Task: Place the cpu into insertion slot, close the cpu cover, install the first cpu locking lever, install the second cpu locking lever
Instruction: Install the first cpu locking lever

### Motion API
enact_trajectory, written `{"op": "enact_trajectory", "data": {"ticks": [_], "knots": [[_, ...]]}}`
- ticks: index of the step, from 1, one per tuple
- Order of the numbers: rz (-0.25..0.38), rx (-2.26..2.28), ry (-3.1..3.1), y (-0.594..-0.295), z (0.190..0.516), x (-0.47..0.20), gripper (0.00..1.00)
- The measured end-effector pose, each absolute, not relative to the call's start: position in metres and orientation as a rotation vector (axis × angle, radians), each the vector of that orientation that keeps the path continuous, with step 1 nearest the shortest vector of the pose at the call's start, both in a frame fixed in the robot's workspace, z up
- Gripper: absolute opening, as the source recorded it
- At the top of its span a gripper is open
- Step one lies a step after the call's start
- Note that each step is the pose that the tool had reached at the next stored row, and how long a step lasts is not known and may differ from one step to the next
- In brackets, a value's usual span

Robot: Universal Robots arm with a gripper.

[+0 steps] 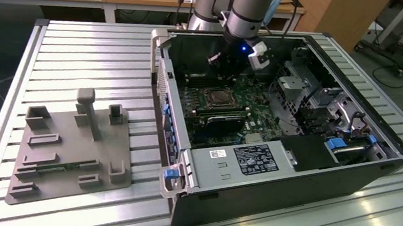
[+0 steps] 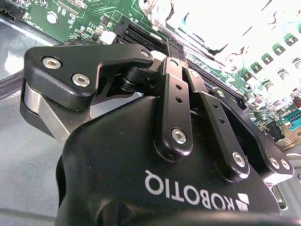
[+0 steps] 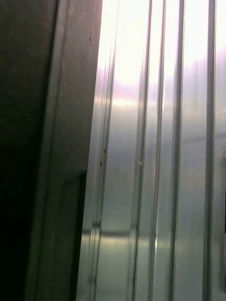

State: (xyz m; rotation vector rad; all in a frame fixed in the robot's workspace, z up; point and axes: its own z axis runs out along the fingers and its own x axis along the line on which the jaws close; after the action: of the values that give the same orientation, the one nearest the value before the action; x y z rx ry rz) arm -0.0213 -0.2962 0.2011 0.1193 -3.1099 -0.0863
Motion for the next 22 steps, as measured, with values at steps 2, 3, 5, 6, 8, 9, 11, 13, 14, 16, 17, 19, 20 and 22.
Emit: {"op": "enact_trajectory", "data": {"ticks": [2, 3, 5, 6, 8, 9, 11, 13, 14, 16, 17, 19, 20, 22], "knots": [[-0.086, 0.119, -3.11, -0.2963, 0.2002, -0.0213, 0.11], [-0.086, 0.119, -3.11, -0.2963, 0.2001, -0.0213, 0.11], [-0.086, 0.119, -3.11, -0.2963, 0.2, -0.0213, 0.11], [-0.086, 0.119, -3.11, -0.2962, 0.1999, -0.0213, 0.11], [-0.086, 0.119, -3.11, -0.2962, 0.2002, -0.0213, 0.11], [-0.086, 0.119, -3.11, -0.2962, 0.2005, -0.0213, 0.11], [-0.086, 0.119, -3.11, -0.2963, 0.2015, -0.0213, 0.11], [-0.087, 0.119, -3.11, -0.2962, 0.2019, -0.0212, 0.11], [-0.087, 0.119, -3.11, -0.2961, 0.2019, -0.0212, 0.11], [-0.087, 0.119, -3.11, -0.296, 0.2019, -0.0212, 0.11], [-0.086, 0.119, -3.11, -0.296, 0.2019, -0.021, 0.11], [-0.086, 0.119, -3.11, -0.296, 0.2016, -0.0206, 0.11], [-0.086, 0.119, -3.11, -0.296, 0.2013, -0.0205, 0.11], [-0.085, 0.119, -3.11, -0.2961, 0.201, -0.0204, 0.11]]}}
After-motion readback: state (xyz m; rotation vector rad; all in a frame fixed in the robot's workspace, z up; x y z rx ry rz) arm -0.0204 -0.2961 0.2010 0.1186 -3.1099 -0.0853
